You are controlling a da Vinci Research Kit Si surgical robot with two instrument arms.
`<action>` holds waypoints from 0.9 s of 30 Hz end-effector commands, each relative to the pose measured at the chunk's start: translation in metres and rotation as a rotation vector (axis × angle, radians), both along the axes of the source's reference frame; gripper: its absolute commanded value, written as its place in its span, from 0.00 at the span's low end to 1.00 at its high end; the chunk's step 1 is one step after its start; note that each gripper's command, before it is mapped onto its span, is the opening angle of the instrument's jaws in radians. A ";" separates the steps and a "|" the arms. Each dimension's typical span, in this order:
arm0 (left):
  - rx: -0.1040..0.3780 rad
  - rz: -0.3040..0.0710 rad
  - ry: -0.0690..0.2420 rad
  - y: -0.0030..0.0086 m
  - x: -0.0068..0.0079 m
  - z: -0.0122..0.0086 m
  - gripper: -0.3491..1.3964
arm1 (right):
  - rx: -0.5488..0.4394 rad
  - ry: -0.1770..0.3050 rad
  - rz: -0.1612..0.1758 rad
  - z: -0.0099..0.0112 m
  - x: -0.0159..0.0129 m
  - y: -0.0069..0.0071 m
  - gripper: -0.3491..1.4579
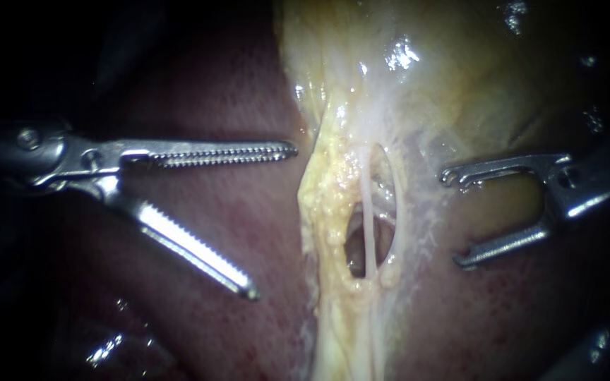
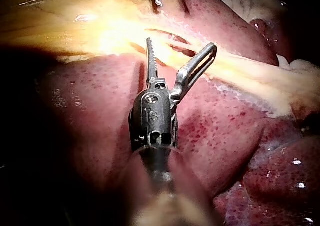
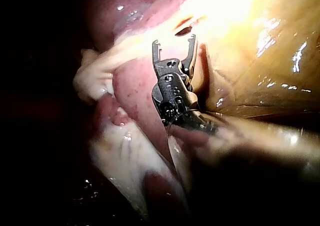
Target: Grabbing gallbladder
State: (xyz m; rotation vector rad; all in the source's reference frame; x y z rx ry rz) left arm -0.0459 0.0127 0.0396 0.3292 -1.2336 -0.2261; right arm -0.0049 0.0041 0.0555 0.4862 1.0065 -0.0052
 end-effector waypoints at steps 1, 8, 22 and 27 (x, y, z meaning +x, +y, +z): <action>0.000 0.000 0.000 0.0000 -0.0001 0.0001 0.76 | 0.005 -0.003 0.003 0.0000 0.0000 0.0000 0.52; 0.011 -0.078 0.043 0.0002 -0.0005 0.0001 0.77 | 0.005 -0.002 0.002 0.0000 0.0000 0.0000 0.52; 0.150 -0.281 0.141 0.0003 -0.0028 0.0002 0.68 | 0.005 -0.002 0.002 -0.0001 0.0000 -0.0001 0.52; 0.213 -0.317 0.154 0.0003 -0.0039 0.0006 0.63 | 0.005 -0.002 0.002 -0.0001 0.0000 -0.0001 0.52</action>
